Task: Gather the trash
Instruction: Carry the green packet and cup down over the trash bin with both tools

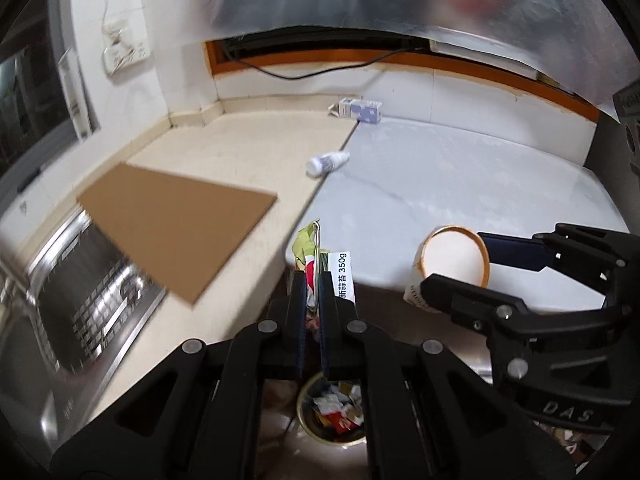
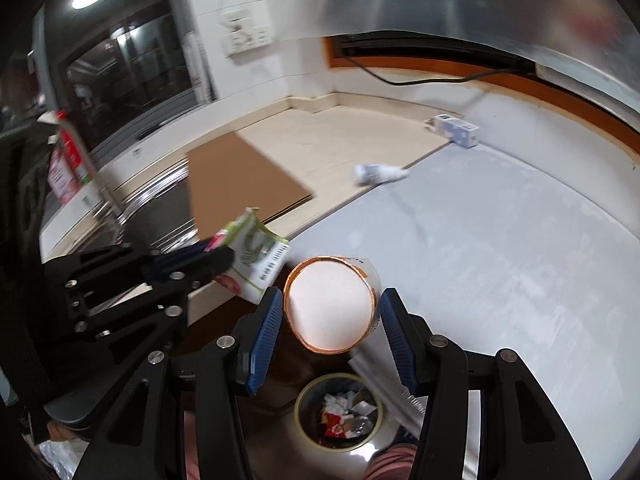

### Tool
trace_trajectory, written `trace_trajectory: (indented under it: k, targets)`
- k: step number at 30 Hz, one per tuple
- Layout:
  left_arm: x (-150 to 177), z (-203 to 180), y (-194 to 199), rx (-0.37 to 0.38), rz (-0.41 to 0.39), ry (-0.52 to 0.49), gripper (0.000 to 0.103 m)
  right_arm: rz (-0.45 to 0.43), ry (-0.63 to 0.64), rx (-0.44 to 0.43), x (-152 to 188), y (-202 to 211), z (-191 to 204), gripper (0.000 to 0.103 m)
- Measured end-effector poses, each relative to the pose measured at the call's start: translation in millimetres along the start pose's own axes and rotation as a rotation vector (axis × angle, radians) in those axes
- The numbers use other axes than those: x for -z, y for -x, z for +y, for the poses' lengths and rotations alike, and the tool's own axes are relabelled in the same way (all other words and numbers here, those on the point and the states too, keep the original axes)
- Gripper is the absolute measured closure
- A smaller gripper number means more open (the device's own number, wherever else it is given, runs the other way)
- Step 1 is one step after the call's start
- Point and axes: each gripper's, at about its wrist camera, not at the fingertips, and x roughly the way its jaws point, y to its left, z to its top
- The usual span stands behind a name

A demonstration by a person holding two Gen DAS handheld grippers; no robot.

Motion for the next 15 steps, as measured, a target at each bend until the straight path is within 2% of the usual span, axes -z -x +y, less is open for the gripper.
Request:
trace_trajectory:
  k: [5, 8, 15]
  targets:
    - [48.6, 13.1, 9.1, 0.031, 0.052, 0.067, 0.100, 0.014, 0.021, -0.041, 44.6, 7.5, 28.5, 0.052]
    - [74.6, 14.8, 7.8, 0.025, 0.080, 0.068, 0.100, 0.034, 0.049, -0.042, 73.6, 3.0, 39.7, 0.052]
    - [131.5, 11.3, -26.4, 0.036, 0.196, 0.065, 0.100, 0.134, 0.091, -0.001, 141.3, -36.0, 51.2, 0.052]
